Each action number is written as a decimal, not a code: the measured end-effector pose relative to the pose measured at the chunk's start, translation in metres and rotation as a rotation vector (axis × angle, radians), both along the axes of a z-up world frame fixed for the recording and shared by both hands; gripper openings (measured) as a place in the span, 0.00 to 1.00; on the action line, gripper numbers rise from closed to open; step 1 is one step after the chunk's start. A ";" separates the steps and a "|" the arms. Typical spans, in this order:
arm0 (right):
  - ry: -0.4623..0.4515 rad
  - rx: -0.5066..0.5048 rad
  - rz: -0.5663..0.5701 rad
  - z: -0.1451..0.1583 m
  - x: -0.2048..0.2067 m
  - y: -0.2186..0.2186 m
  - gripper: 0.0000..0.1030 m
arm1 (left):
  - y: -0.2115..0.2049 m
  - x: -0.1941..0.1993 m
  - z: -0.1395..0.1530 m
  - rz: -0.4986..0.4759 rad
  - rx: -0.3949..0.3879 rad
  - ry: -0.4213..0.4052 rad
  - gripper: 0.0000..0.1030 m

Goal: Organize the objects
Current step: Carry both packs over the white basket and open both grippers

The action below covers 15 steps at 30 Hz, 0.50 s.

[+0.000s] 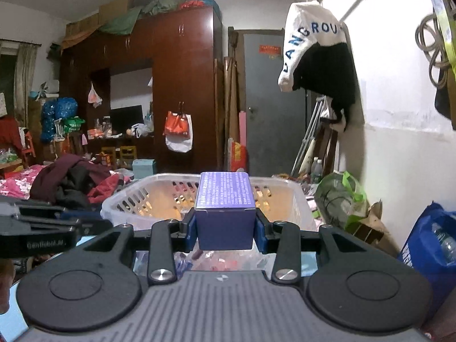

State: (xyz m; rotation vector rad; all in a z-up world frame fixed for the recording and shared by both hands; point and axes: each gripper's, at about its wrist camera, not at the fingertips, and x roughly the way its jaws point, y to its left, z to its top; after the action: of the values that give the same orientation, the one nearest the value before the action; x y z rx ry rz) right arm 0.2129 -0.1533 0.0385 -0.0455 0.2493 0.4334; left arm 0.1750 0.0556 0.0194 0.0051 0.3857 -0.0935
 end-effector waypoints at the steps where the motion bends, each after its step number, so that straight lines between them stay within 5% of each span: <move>1: 0.003 -0.005 -0.002 -0.003 -0.002 -0.002 0.42 | 0.006 -0.002 -0.007 0.019 0.006 0.007 0.24; 5: 0.008 -0.012 -0.013 -0.005 -0.004 -0.009 0.42 | 0.028 -0.006 -0.041 0.066 0.004 0.098 0.24; 15: 0.009 -0.044 0.004 0.001 -0.003 -0.001 0.42 | 0.023 -0.007 -0.078 0.039 0.076 0.220 0.52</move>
State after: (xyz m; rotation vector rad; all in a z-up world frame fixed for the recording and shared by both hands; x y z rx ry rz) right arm 0.2099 -0.1540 0.0393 -0.0870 0.2678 0.4319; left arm 0.1676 0.0790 -0.0585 0.0631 0.6086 -0.0405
